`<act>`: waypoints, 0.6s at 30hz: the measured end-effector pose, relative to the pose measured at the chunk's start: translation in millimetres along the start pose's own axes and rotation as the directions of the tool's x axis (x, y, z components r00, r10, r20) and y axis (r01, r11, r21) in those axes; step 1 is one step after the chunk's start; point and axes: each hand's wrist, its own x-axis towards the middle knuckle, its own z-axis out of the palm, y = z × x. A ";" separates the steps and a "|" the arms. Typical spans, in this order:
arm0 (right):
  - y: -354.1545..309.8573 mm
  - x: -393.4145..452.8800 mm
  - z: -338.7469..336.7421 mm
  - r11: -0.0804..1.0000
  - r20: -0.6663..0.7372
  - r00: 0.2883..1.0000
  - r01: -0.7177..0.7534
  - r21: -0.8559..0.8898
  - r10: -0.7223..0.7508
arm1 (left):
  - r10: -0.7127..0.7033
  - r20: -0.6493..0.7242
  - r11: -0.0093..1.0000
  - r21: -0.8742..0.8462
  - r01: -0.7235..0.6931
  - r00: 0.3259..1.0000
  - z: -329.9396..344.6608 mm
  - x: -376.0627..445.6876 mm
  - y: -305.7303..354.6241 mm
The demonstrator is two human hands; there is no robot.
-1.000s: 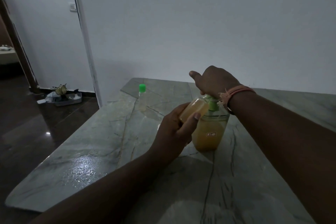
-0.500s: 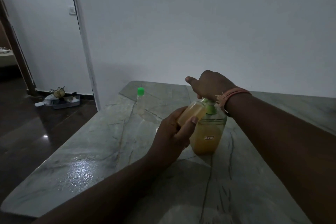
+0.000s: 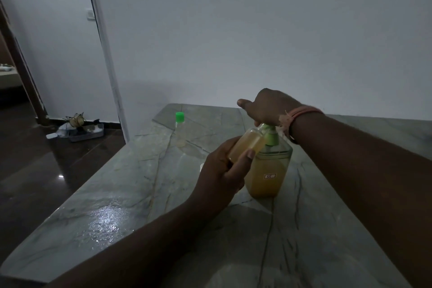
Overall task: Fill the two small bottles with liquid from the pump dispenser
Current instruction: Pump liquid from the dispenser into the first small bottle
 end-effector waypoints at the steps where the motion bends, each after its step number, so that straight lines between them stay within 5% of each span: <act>1: -1.3 -0.6 -2.0 1.000 0.006 1.000 0.011 -0.011 -0.011 | 0.002 0.000 1.000 0.000 -0.002 1.000 0.5 -0.7 0.7; 6: 5.4 -4.2 1.1 0.994 -0.077 0.997 -0.011 0.113 0.020 | 0.001 -0.002 1.000 -0.009 -0.001 1.000 0.7 2.2 -3.0; 18: -0.7 -6.2 -1.9 0.997 -0.074 0.997 0.003 0.071 0.003 | -0.008 -0.006 1.000 -0.007 0.008 1.000 0.3 -0.2 -1.1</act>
